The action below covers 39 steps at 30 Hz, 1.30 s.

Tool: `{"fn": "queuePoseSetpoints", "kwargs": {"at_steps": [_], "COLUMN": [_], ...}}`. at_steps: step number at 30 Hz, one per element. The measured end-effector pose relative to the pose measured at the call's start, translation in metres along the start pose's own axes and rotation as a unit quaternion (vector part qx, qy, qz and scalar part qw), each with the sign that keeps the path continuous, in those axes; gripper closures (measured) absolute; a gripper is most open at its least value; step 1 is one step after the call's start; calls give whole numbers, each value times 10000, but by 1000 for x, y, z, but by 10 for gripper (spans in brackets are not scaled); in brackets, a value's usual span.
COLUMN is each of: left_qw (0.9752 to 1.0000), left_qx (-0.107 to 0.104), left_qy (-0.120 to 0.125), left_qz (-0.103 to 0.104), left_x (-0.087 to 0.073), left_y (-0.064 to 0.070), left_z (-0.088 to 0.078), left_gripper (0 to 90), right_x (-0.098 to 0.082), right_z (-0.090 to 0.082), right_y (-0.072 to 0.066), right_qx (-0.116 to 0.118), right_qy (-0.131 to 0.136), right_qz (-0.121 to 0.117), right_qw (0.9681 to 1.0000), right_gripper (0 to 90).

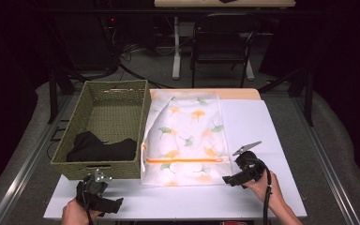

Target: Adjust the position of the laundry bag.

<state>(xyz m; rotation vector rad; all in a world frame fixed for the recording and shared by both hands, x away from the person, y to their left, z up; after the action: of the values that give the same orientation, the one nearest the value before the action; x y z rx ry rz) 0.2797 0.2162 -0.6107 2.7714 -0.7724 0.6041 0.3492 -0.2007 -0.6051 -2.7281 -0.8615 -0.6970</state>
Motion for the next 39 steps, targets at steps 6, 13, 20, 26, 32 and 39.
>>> {"fn": "queuePoseSetpoints", "kwargs": {"at_steps": [6,13,20,26,32,39], "left_qw": [10000,10000,10000,10000,10000,9999], "left_qx": [0,1,13,7,36,65], "left_qy": [-25,-23,-45,-44,-56,-86], "left_qz": [35,18,36,69,36,22], "left_x": [0,0,0,0,0,0], "left_y": [0,1,1,1,2,1], "left_z": [0,1,2,1,2,1], "left_gripper": [1,1,1,1,1,1], "right_x": [2,1,-2,-3,-3,-3], "right_z": [7,9,11,11,11,11], "right_y": [1,2,3,-1,-3,0], "right_qx": [-125,-284,-548,-577,-418,-156], "right_qy": [-49,-100,-197,-179,-147,-65], "right_qz": [31,18,-16,62,206,291], "right_qw": [9999,9995,9983,9982,9988,9994], "right_gripper": [306,468,588,694,800,882]}}
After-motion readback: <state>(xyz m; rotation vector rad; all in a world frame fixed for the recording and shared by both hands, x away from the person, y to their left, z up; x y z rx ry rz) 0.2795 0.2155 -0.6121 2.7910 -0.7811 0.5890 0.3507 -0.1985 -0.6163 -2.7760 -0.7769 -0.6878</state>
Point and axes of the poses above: each handheld gripper's, and its own axes: z roughly forward along the jaws, x roughly out of its top, y roughly to its right, the point moved 9 cm from there along z, roughly forward along the jaws, and after that the axes turned 6 degrees about -x, right-handed, at the moved point
